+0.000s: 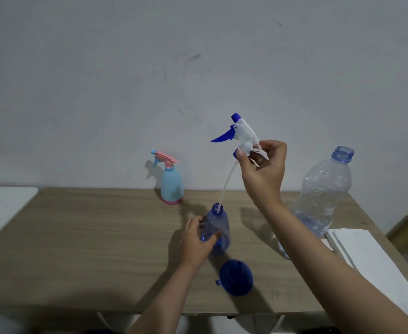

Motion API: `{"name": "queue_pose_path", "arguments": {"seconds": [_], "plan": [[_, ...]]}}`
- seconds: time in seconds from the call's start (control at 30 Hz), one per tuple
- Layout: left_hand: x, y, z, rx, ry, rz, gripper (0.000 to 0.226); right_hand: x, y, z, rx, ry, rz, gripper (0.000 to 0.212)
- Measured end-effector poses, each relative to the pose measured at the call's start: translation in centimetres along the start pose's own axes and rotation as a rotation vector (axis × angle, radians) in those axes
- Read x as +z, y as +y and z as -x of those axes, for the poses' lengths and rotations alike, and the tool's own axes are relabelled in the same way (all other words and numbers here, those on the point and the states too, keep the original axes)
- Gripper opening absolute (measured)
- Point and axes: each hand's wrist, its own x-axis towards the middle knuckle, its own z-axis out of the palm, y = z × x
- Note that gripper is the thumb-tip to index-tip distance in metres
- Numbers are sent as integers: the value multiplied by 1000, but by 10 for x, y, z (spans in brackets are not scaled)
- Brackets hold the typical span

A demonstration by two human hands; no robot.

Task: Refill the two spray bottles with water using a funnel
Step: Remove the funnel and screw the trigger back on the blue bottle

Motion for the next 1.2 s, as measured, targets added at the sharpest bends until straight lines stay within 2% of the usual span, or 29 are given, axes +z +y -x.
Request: {"name": "queue_pose_path", "arguments": {"seconds": [0.2, 0.33, 0.77, 0.93, 1.07, 1.2], "plan": [[2, -3, -1, -8, 21, -11, 48, 4, -1, -7, -36, -10, -49, 41], [3, -6, -2, 10, 18, 27, 48, 2, 13, 2, -30, -75, -9, 41], [5, -11, -4, 41, 30, 104, 49, -27, 99, 65, 238, -243, 167, 41], [6, -11, -4, 33, 29, 80, 48, -28, 102, 61, 258, -339, 196, 44], [5, -11, -4, 45, 6, 43, 47, -30, 99, 52, 190, -475, 312, 46], [6, -11, -4, 33, 15, 59, 48, -30, 101, 52, 184, -459, 294, 47]]}}
